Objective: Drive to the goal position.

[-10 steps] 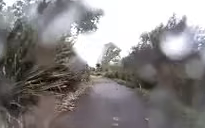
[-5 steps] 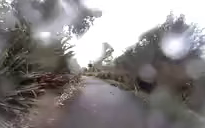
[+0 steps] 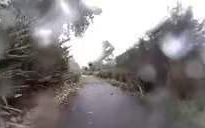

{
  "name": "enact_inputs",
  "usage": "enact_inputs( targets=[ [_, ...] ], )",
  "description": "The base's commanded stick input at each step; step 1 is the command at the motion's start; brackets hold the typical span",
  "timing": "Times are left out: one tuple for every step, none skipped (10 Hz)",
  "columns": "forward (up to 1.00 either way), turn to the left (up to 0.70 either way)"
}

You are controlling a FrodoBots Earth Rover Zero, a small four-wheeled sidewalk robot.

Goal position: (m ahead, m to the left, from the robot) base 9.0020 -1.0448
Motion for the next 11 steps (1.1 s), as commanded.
enact_inputs(
  targets=[
    [0.85,0.0],
    [0.85,0.0],
    [0.85,0.0],
    [0.85,0.0],
    [0.85,0.0],
    [0.85,0.0],
    [0.85,0.0],
    [0.85,0.0],
    [0.85,0.0],
    [0.85,0.0],
    [0.85,0.0]
  ],
)
